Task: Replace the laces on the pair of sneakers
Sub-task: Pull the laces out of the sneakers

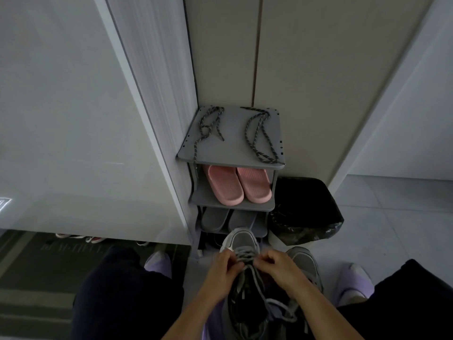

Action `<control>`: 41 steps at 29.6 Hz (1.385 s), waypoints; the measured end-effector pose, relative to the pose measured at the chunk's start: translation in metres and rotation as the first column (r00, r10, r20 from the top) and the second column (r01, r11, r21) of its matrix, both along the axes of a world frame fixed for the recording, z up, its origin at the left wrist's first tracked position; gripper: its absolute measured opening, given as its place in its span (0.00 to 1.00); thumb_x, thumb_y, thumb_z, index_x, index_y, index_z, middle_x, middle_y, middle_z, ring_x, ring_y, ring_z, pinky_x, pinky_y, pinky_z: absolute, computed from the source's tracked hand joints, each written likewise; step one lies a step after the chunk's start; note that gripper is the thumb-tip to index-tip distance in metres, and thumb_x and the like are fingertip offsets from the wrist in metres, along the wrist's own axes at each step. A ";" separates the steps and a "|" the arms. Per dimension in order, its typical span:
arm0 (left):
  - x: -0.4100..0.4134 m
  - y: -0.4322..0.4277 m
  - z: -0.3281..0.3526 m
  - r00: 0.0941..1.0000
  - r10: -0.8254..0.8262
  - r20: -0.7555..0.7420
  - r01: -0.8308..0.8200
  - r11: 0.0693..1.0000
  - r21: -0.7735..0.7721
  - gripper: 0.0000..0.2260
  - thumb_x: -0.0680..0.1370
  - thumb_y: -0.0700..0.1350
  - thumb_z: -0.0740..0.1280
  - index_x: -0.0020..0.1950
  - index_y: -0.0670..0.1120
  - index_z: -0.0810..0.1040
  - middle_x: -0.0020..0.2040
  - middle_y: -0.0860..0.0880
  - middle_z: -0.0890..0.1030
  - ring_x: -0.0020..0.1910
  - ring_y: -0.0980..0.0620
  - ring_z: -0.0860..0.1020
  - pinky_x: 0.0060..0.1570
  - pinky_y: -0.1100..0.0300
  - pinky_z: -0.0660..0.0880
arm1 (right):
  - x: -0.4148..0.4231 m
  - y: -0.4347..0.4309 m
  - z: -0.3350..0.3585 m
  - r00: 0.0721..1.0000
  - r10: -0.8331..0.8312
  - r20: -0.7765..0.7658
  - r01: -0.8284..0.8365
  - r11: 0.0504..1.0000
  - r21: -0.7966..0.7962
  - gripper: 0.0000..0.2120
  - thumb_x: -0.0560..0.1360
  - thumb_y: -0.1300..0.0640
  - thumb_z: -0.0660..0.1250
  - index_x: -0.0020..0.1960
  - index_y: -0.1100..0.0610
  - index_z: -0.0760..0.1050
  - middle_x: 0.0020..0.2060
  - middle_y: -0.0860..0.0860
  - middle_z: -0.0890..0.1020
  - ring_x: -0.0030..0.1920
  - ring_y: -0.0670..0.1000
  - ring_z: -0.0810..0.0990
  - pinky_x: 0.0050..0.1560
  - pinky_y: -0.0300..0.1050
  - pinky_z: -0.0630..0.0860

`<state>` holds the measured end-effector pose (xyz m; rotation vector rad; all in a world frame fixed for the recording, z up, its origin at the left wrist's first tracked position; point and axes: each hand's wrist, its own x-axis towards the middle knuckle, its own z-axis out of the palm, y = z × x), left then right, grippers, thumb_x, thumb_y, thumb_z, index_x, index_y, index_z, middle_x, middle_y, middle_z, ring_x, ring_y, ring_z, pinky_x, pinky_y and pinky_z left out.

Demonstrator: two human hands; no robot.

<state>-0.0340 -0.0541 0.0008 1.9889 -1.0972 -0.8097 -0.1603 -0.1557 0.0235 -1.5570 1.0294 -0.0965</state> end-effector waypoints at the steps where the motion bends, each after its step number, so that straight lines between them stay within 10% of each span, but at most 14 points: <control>1: -0.002 0.000 0.000 1.000 0.017 0.007 -0.017 1.000 -0.005 0.14 0.76 0.40 0.65 0.35 0.53 0.64 0.35 0.55 0.69 0.36 0.61 0.68 0.38 0.69 0.64 | -0.001 -0.001 -0.001 0.999 -0.037 0.003 0.036 0.999 0.041 0.06 0.74 0.57 0.68 0.39 0.55 0.75 0.34 0.48 0.78 0.37 0.45 0.76 0.41 0.37 0.72; 7: 0.031 -0.001 0.021 0.899 -0.118 0.422 0.109 0.993 0.045 0.04 0.75 0.46 0.64 0.43 0.47 0.74 0.42 0.51 0.75 0.43 0.54 0.75 0.47 0.59 0.67 | -0.003 -0.006 0.005 0.990 -0.139 0.020 0.130 0.961 0.245 0.20 0.74 0.58 0.65 0.26 0.53 0.61 0.24 0.51 0.64 0.24 0.48 0.63 0.30 0.41 0.60; 15: -0.010 -0.012 -0.001 0.996 0.073 -0.045 -0.074 0.997 -0.038 0.14 0.76 0.41 0.66 0.35 0.55 0.66 0.36 0.57 0.70 0.38 0.62 0.69 0.39 0.73 0.65 | -0.006 0.010 -0.004 0.966 -0.260 -0.011 0.259 0.966 -0.005 0.07 0.75 0.58 0.67 0.44 0.63 0.77 0.37 0.54 0.78 0.41 0.51 0.75 0.36 0.36 0.69; 22: 0.021 -0.002 0.004 0.989 0.067 0.133 -0.070 0.997 0.025 0.15 0.76 0.43 0.65 0.32 0.55 0.65 0.34 0.56 0.71 0.36 0.60 0.71 0.38 0.66 0.65 | 0.001 0.016 -0.004 0.942 -0.335 -0.014 0.329 0.933 -0.142 0.08 0.78 0.57 0.60 0.44 0.61 0.71 0.34 0.52 0.75 0.35 0.48 0.71 0.33 0.36 0.65; 31: -0.005 -0.007 -0.007 0.995 0.070 -0.075 -0.070 0.998 -0.003 0.14 0.77 0.44 0.64 0.33 0.51 0.64 0.32 0.54 0.69 0.33 0.59 0.69 0.34 0.69 0.64 | -0.007 0.017 -0.004 0.952 -0.303 -0.055 0.300 0.952 -0.054 0.08 0.76 0.55 0.64 0.48 0.60 0.74 0.40 0.54 0.78 0.42 0.50 0.75 0.37 0.37 0.69; 41: 0.026 0.002 0.002 0.963 0.055 0.262 -0.063 0.998 0.020 0.13 0.77 0.45 0.63 0.34 0.50 0.65 0.31 0.54 0.67 0.33 0.55 0.70 0.38 0.61 0.64 | 0.000 0.021 0.001 0.827 -0.555 0.090 0.541 0.829 0.145 0.08 0.77 0.60 0.62 0.40 0.61 0.73 0.36 0.57 0.77 0.39 0.55 0.76 0.42 0.47 0.72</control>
